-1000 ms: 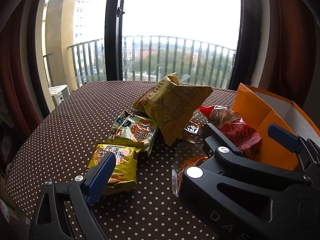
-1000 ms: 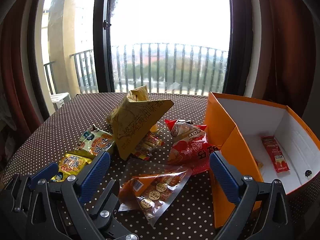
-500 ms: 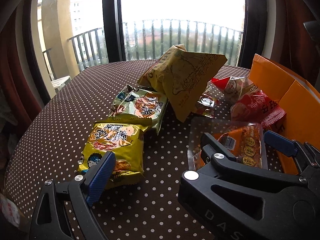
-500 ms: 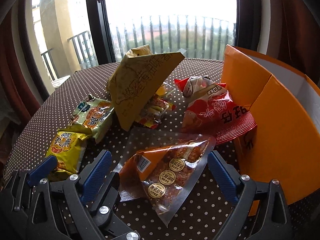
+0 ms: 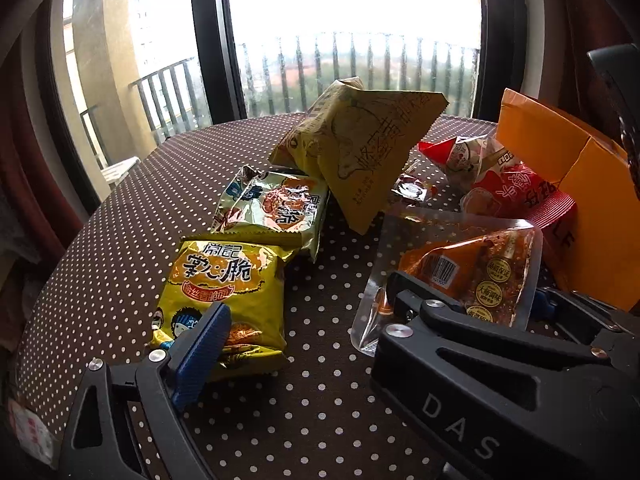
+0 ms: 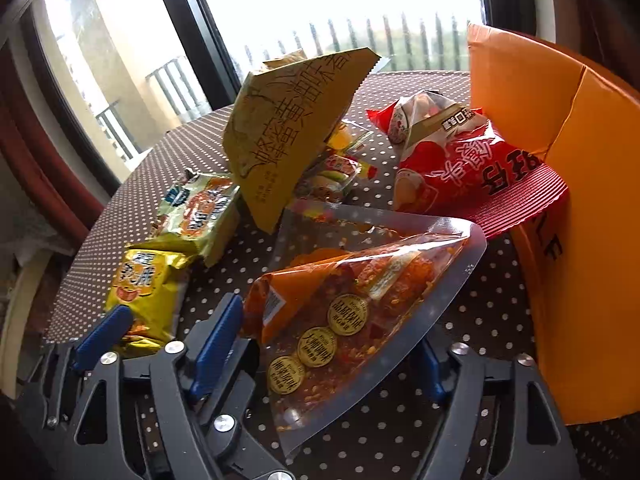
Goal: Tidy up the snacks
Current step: 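Lower the right tool onto the clear orange snack bag and close it, then grasp the yellow chip bag with the left tool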
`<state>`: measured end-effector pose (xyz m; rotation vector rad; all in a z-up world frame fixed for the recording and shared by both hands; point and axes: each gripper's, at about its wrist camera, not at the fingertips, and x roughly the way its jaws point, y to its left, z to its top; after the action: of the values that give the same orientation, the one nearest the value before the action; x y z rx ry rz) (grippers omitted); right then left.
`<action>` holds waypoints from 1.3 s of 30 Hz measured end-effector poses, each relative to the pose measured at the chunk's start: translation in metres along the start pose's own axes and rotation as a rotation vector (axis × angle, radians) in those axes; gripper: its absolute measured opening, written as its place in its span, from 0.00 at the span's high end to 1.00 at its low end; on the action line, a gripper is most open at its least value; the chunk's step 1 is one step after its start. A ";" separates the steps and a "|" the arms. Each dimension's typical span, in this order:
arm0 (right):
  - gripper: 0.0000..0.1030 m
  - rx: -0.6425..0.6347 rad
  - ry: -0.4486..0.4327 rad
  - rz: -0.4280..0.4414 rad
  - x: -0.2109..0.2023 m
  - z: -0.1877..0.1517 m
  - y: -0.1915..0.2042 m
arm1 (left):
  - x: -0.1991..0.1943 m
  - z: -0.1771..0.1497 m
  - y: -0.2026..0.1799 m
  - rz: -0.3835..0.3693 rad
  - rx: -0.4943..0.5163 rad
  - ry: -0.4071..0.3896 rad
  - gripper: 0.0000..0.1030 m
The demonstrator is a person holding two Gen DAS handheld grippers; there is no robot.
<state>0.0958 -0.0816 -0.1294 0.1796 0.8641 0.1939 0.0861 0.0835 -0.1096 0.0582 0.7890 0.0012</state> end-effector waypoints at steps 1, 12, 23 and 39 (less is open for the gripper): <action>0.39 -0.014 -0.019 -0.019 -0.004 0.001 0.002 | -0.002 0.000 -0.001 0.006 0.001 -0.005 0.10; 0.56 -0.088 -0.101 -0.042 -0.024 0.006 0.017 | -0.021 0.007 0.006 0.012 -0.009 -0.060 0.10; 0.56 -0.109 -0.147 -0.029 -0.017 0.029 0.043 | -0.015 0.027 0.033 0.034 0.015 -0.108 0.06; 0.56 -0.146 -0.106 -0.068 0.005 0.031 0.061 | 0.020 0.022 0.062 0.010 -0.064 -0.041 0.02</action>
<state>0.1167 -0.0235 -0.0993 0.0237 0.7464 0.1819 0.1168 0.1444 -0.1053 0.0011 0.7471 0.0348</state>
